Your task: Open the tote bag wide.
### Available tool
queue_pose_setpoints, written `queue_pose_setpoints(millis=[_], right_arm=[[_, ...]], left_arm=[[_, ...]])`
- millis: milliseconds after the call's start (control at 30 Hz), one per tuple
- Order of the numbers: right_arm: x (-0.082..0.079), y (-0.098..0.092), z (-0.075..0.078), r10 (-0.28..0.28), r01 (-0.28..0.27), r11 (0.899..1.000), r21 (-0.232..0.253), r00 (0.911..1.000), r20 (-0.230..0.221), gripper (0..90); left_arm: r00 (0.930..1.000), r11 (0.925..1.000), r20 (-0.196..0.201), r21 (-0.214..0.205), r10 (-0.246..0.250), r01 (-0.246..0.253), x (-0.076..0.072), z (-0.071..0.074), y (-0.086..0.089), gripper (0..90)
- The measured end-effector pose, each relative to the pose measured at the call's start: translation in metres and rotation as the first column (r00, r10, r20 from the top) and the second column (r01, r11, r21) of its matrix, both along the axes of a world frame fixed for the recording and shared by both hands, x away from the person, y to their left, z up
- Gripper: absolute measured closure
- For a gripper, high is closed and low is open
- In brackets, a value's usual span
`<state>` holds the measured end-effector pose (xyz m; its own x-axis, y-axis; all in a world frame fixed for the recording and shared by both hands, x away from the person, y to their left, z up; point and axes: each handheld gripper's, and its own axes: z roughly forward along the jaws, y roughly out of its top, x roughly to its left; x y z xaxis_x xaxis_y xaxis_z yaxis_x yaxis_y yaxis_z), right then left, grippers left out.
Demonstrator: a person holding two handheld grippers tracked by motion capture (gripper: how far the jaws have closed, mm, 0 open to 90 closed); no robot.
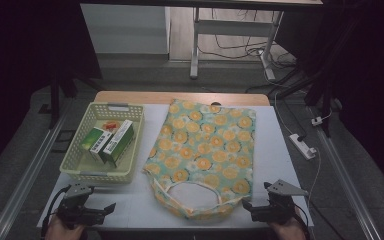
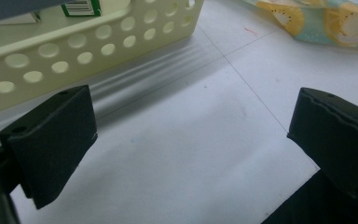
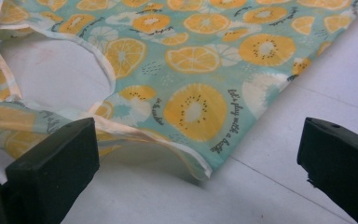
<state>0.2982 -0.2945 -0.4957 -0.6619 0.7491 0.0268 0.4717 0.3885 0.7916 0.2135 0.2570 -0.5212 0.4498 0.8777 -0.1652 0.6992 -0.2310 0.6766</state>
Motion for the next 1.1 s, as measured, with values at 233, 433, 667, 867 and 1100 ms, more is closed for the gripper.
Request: queue_pose_setpoints(millis=[233, 433, 667, 867, 1100], right_arm=[[0.0009, 0.0021, -0.0008, 0.030, -0.030, 1.000, -0.007, 0.9995, -0.011, 0.0], [0.0026, 0.0012, -0.0007, 0.033, -0.033, 0.999, 0.001, 0.9992, -0.021, 0.0], [0.0022, 0.0020, -0.0006, 0.039, -0.039, 0.999, 0.001, 0.9991, -0.014, 0.0], [0.0008, 0.0028, 0.0005, 0.055, -0.055, 0.998, -0.017, 0.9985, -0.008, 0.0], [0.0002, 0.0061, 0.0045, 0.086, -0.086, 0.996, -0.026, 0.9963, -0.004, 0.0]], left_arm=[[0.9998, 0.9997, 0.001, 0.019, -0.018, 0.018, -0.0003, 0.0002, -0.0025, 1.7], [0.9999, 0.9998, -0.006, 0.014, -0.013, 0.013, -0.0003, -0.0001, -0.0018, 2.0], [0.9999, 0.9998, -0.005, 0.009, -0.015, 0.015, -0.0004, -0.0002, -0.0012, 2.0], [0.9998, 0.9998, 0.000, -0.002, -0.018, 0.018, -0.0011, -0.0001, -0.0002, 2.0], [0.9998, 0.9997, 0.002, -0.014, -0.019, 0.019, -0.0013, -0.0001, 0.0013, 1.8]])
